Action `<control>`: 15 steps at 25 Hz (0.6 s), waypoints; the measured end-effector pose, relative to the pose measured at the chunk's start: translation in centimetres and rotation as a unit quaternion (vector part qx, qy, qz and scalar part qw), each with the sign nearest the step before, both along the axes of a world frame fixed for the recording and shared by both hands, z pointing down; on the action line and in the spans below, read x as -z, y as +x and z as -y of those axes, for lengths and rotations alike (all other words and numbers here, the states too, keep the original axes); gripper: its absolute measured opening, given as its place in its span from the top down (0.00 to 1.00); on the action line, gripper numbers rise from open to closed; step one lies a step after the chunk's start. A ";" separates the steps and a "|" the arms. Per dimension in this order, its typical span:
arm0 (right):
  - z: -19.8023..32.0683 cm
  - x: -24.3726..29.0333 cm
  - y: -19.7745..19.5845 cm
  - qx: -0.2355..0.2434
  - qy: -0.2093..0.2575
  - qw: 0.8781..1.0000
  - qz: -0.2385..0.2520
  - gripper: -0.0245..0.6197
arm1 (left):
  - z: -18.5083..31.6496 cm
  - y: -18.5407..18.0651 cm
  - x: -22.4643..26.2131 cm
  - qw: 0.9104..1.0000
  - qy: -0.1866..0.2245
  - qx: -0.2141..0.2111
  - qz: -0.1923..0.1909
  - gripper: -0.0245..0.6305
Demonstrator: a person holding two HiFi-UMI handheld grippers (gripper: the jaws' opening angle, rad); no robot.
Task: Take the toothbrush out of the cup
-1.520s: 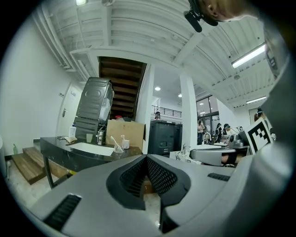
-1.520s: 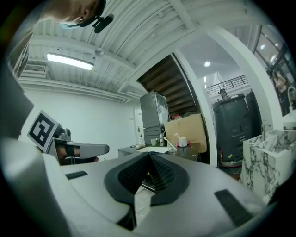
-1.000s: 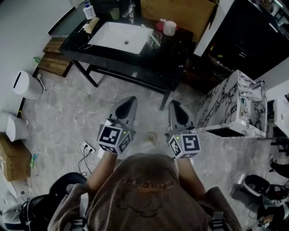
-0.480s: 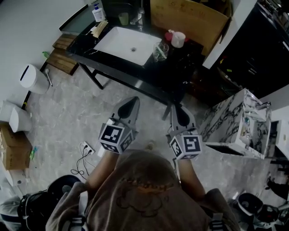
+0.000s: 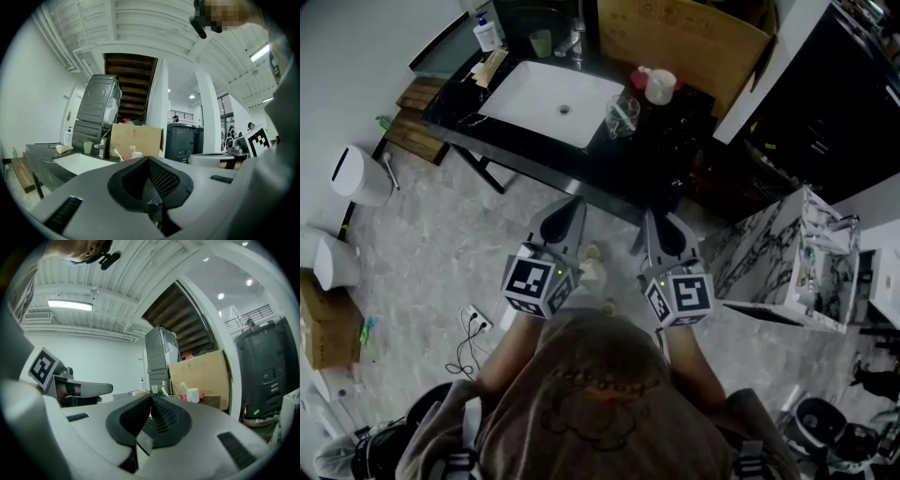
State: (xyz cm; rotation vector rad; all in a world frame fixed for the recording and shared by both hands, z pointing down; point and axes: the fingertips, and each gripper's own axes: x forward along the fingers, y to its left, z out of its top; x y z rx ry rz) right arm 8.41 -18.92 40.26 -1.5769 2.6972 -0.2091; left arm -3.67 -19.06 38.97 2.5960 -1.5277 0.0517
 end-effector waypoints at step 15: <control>10.8 -0.2 -1.1 0.000 0.003 1.000 -0.014 0.95 | 11.7 -0.1 0.1 1.000 0.002 -0.023 -0.016 0.97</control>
